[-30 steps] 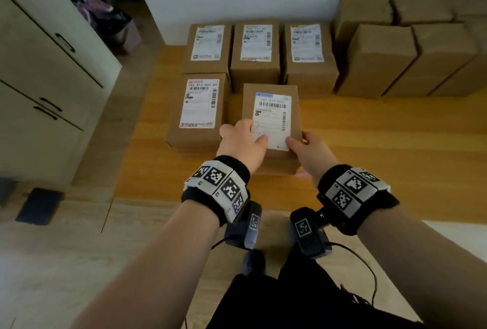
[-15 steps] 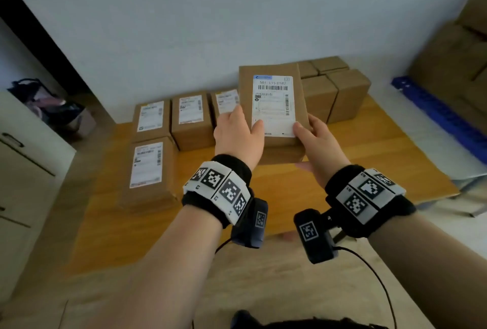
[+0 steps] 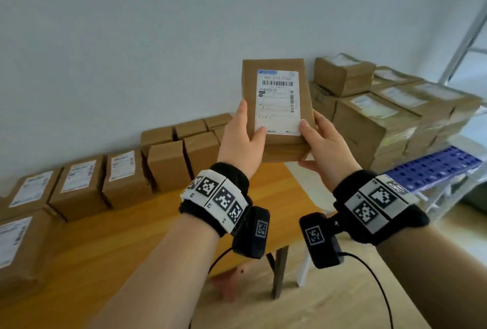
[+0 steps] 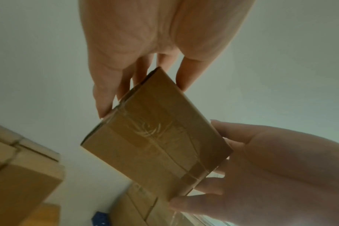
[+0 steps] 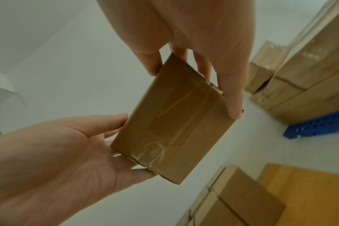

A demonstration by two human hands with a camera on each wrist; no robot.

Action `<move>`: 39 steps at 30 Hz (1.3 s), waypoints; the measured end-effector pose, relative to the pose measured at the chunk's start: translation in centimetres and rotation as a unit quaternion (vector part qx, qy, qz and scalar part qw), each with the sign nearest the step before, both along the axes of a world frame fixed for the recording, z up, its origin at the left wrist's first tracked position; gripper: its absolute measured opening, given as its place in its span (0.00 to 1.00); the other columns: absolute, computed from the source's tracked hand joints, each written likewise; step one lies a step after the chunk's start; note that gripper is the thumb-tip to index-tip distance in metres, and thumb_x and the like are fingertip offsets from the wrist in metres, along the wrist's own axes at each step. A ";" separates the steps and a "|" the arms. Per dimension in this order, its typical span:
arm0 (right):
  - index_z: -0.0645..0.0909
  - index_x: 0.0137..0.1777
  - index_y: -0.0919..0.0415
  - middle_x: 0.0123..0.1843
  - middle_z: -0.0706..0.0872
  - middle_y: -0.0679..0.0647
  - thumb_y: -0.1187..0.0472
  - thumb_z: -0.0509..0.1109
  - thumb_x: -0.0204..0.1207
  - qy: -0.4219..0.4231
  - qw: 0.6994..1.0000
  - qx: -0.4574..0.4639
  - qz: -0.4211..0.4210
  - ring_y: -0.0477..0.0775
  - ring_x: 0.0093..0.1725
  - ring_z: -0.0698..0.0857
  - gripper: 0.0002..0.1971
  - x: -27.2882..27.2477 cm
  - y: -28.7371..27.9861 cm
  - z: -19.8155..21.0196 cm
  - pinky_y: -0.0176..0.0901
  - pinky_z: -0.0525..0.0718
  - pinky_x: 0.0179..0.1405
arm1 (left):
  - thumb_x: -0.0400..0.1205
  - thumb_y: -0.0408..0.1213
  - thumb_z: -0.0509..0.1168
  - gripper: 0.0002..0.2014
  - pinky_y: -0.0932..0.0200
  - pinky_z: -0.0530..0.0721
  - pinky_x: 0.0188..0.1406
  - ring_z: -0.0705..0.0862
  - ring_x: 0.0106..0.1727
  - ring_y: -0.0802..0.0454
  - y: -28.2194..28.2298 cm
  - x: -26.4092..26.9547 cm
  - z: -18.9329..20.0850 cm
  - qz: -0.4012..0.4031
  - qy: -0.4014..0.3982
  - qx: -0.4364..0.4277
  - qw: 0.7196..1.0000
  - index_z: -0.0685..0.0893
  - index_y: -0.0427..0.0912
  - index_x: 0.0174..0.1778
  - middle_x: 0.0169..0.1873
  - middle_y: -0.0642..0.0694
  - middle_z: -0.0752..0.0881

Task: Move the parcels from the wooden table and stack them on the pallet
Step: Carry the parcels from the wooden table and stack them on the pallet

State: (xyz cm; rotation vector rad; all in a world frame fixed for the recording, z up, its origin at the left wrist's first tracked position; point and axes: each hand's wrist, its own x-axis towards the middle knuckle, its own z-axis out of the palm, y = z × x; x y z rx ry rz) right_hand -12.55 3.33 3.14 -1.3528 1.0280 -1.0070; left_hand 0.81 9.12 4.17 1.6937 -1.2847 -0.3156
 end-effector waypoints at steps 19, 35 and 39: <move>0.66 0.74 0.33 0.63 0.79 0.41 0.46 0.63 0.80 -0.039 0.995 -0.025 -0.086 0.51 0.61 0.79 0.23 -12.9 -25.3 6.1 0.64 0.80 0.61 | 0.82 0.43 0.62 0.31 0.48 0.73 0.73 0.70 0.74 0.54 -28.9 -11.7 3.2 -0.106 0.029 -0.094 0.989 0.59 0.47 0.80 0.74 0.50 0.71; 0.71 0.71 0.40 0.58 0.81 0.46 0.48 0.65 0.79 -0.053 0.998 -0.011 -0.026 0.52 0.57 0.81 0.21 -20.7 -48.0 6.8 0.55 0.86 0.55 | 0.84 0.46 0.59 0.25 0.51 0.78 0.68 0.74 0.70 0.54 -47.6 -20.6 4.6 -0.051 0.028 -0.076 0.995 0.65 0.46 0.77 0.71 0.51 0.74; 0.71 0.70 0.41 0.57 0.79 0.47 0.48 0.62 0.79 -0.027 0.999 0.018 -0.007 0.54 0.57 0.80 0.19 -23.4 -52.9 6.2 0.57 0.85 0.55 | 0.86 0.47 0.52 0.24 0.65 0.67 0.70 0.71 0.71 0.60 -50.4 -23.3 4.3 -0.003 -0.011 -0.030 0.999 0.66 0.44 0.78 0.70 0.56 0.73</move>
